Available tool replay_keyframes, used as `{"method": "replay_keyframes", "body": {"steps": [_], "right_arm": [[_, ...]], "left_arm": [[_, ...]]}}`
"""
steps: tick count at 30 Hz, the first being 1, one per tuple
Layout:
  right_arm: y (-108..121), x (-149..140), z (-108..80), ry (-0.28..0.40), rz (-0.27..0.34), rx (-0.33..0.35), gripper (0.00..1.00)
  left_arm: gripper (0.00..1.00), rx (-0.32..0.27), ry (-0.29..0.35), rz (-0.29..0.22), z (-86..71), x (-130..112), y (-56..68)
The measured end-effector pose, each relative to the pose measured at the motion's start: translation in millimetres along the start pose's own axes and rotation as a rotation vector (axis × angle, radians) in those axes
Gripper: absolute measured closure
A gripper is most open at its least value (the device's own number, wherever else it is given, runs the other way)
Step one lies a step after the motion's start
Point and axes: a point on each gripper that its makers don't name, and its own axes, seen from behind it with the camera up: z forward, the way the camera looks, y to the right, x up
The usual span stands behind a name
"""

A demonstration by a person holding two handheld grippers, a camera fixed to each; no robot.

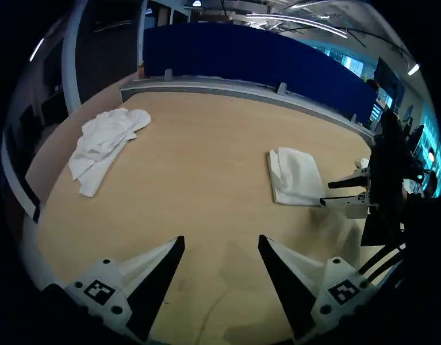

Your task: Fold towel

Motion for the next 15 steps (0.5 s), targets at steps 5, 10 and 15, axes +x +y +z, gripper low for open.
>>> {"method": "replay_keyframes", "body": {"steps": [5,10,15], "right_arm": [[-3.9,-7.7,3.8,-0.016,0.002,0.003,0.24],[-8.2,-12.3,6.9,-0.026,0.008,0.009,0.40],[-8.2,-14.7,9.6,-0.030,0.022,0.008,0.59]], "left_arm": [[0.05,-0.002,-0.001,0.002,1.0,0.7,2.2],[0.05,-0.002,-0.001,0.000,2.3,1.4,2.3],[0.05,0.000,-0.001,0.001,3.5,1.4,0.7]]}}
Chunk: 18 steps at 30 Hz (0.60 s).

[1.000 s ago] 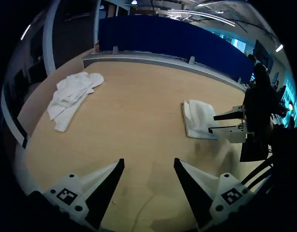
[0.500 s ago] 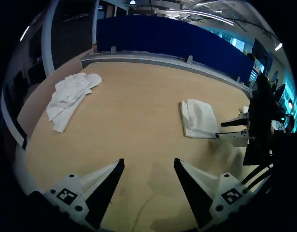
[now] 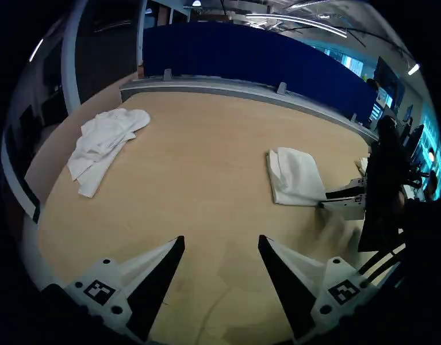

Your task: Fold towel

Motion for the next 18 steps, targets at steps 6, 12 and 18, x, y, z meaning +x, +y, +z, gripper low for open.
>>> {"method": "replay_keyframes", "body": {"steps": [6,12,18], "right_arm": [[3.0,0.8,0.8,0.001,0.008,-0.007,0.76],[4.8,3.2,-1.5,0.010,0.013,-0.013,0.91],[4.4,13.1,-7.0,0.032,0.020,-0.008,0.93]], "left_arm": [[0.05,0.000,-0.003,0.002,1.5,-1.4,-0.5],[0.05,-0.002,-0.006,0.006,1.8,-2.7,0.0],[0.05,-0.006,-0.004,0.010,0.3,-0.5,1.4]]}}
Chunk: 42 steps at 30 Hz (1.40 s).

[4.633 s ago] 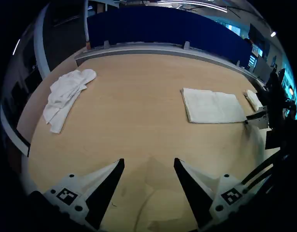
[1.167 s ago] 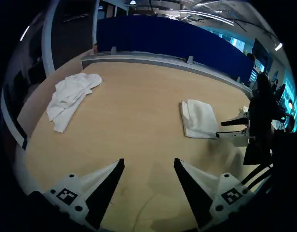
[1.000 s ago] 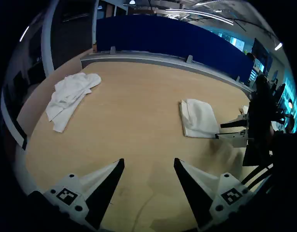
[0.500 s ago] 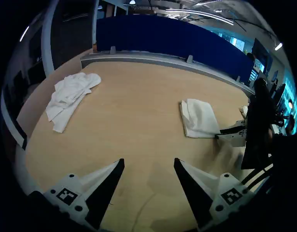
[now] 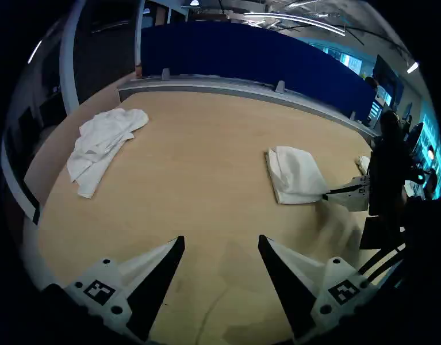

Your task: Fold towel

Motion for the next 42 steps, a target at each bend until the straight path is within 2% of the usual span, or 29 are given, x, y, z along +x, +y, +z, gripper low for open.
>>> {"method": "replay_keyframes", "body": {"steps": [5,8,17,23,34,42], "right_arm": [[2.5,21.4,-10.6,0.048,-0.007,-0.011,0.93],[3.8,43.7,-22.3,0.093,-0.014,-0.018,0.94],[8.4,116.6,-73.1,0.225,-0.057,-0.045,0.94],[10.0,146.0,-105.8,0.294,-0.059,-0.064,0.94],[29.8,149.7,-139.2,0.335,-0.009,-0.099,0.94],[65.2,142.7,-160.3,0.341,0.024,-0.141,0.94]], "left_arm": [[0.05,-0.004,0.008,0.004,-3.7,4.5,1.8],[0.05,-0.007,0.017,0.009,-5.3,9.0,2.7],[0.05,-0.023,0.056,0.019,-7.6,29.4,8.3],[0.05,-0.032,0.083,0.034,-12.1,42.5,13.0],[0.05,-0.062,0.101,0.050,-14.2,55.2,27.9],[0.05,-0.074,0.101,0.068,-13.2,57.7,37.4]]}}
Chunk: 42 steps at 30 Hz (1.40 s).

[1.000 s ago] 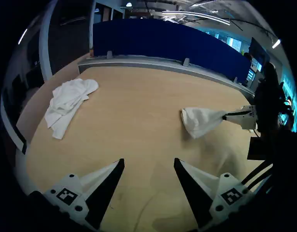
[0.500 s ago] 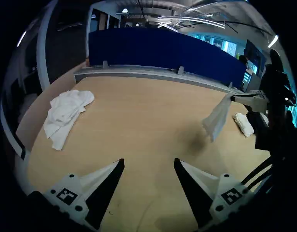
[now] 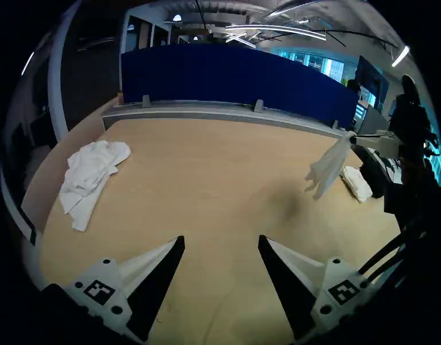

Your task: Fold towel

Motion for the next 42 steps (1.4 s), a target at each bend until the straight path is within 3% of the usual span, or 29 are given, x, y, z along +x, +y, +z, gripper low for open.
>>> {"method": "replay_keyframes", "body": {"steps": [20,33,42], "right_arm": [[159.9,-5.6,-41.1,-0.029,0.027,-0.136,0.94],[246.5,-13.3,-45.0,-0.091,-0.023,-0.199,0.94],[300.7,-7.3,-39.8,-0.095,0.004,-0.248,0.94]], "left_arm": [[0.05,0.024,-0.021,0.004,7.9,0.3,5.9],[0.05,0.044,-0.038,0.021,15.5,2.2,11.0],[0.05,0.050,-0.044,0.022,17.2,2.8,14.6]]}}
